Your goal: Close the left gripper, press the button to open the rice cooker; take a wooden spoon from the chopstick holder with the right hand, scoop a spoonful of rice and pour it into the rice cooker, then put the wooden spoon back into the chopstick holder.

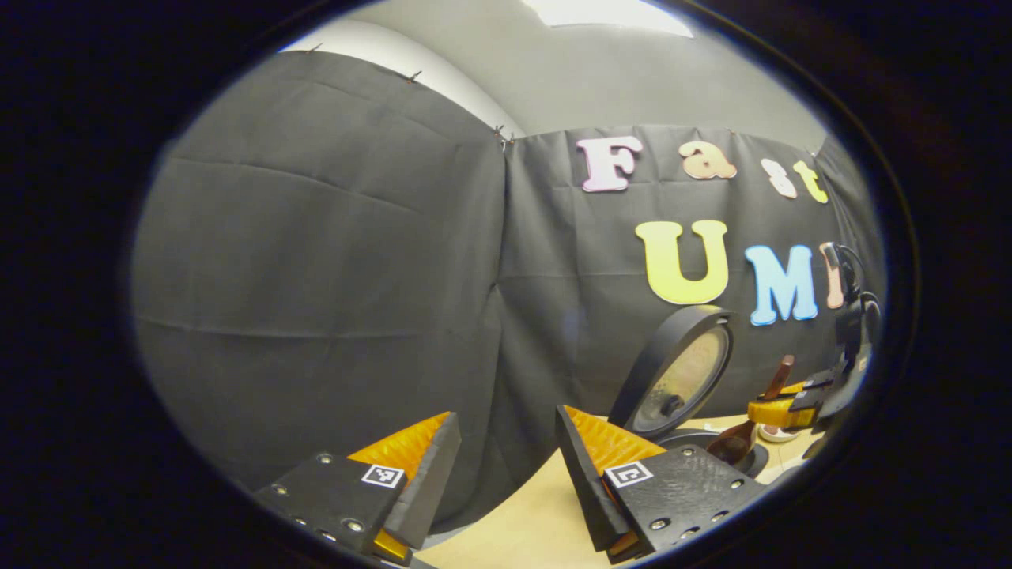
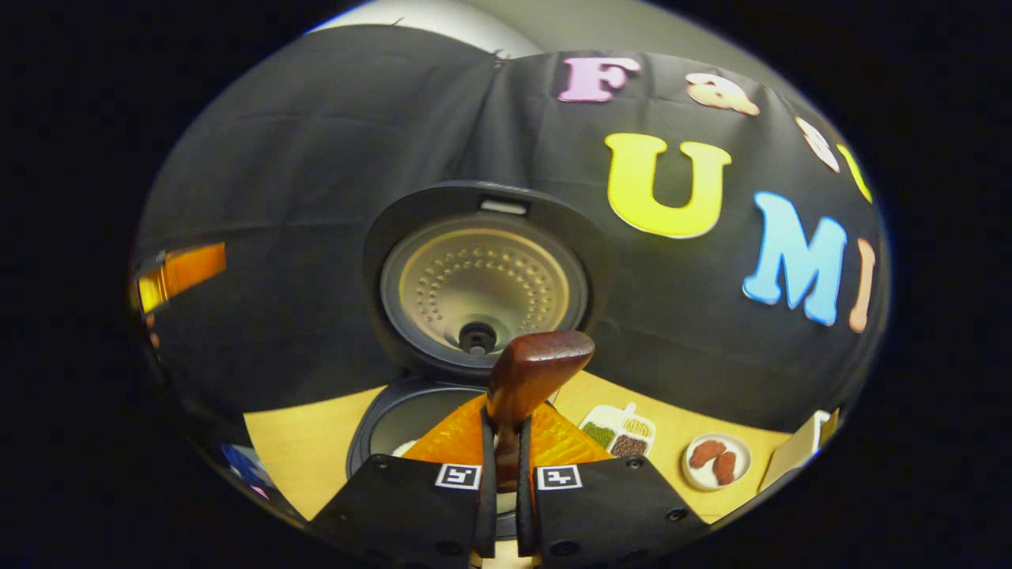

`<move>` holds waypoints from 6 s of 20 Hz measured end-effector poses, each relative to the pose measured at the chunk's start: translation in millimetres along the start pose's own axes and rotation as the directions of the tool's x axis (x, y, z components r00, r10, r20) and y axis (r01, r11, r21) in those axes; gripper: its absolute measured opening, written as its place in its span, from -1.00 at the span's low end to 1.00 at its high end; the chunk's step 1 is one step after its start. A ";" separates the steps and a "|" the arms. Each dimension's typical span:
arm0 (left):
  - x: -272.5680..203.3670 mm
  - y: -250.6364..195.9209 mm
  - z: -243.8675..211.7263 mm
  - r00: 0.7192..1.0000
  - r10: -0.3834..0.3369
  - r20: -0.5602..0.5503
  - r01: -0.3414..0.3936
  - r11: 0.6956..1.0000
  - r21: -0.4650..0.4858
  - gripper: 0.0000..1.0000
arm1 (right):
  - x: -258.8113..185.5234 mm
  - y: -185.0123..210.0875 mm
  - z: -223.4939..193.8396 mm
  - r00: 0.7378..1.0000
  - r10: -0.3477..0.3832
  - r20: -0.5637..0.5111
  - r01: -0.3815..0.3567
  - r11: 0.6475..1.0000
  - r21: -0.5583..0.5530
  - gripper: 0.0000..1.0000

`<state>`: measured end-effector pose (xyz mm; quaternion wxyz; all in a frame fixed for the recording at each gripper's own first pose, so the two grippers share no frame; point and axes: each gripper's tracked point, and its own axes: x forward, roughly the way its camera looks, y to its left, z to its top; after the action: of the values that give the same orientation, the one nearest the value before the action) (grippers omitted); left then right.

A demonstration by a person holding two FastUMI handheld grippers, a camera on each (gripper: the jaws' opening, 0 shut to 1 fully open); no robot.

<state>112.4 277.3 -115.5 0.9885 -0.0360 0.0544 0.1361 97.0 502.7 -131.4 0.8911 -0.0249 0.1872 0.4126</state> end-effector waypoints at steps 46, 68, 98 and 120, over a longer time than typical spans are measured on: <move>-99.1 -222.8 77.8 0.958 -0.275 0.077 0.270 0.960 0.071 0.52 | -295.9 -370.4 -176.0 0.752 -0.627 -0.201 0.630 0.596 0.499 -0.77; 41.9 -253.9 149.7 0.951 -0.276 0.142 0.271 0.961 0.054 0.53 | -387.6 -358.0 -162.5 0.465 -0.874 -0.144 0.854 0.399 0.334 0.96; 42.7 -314.6 5.4 0.940 -0.317 -0.128 0.318 0.948 -0.006 0.59 | -381.9 -333.4 -167.8 0.572 -0.807 -0.148 0.807 0.522 0.277 0.96; -23.4 -327.0 -139.8 0.930 -0.249 -0.270 0.269 0.962 0.040 0.59 | -403.4 -338.6 -172.8 0.641 -0.753 -0.149 0.767 0.623 0.156 0.98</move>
<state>165.6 -54.9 -232.9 0.9825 -0.0230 0.1847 -0.0037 57.3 -47.4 -186.3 0.9723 -0.0239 0.2311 -0.0248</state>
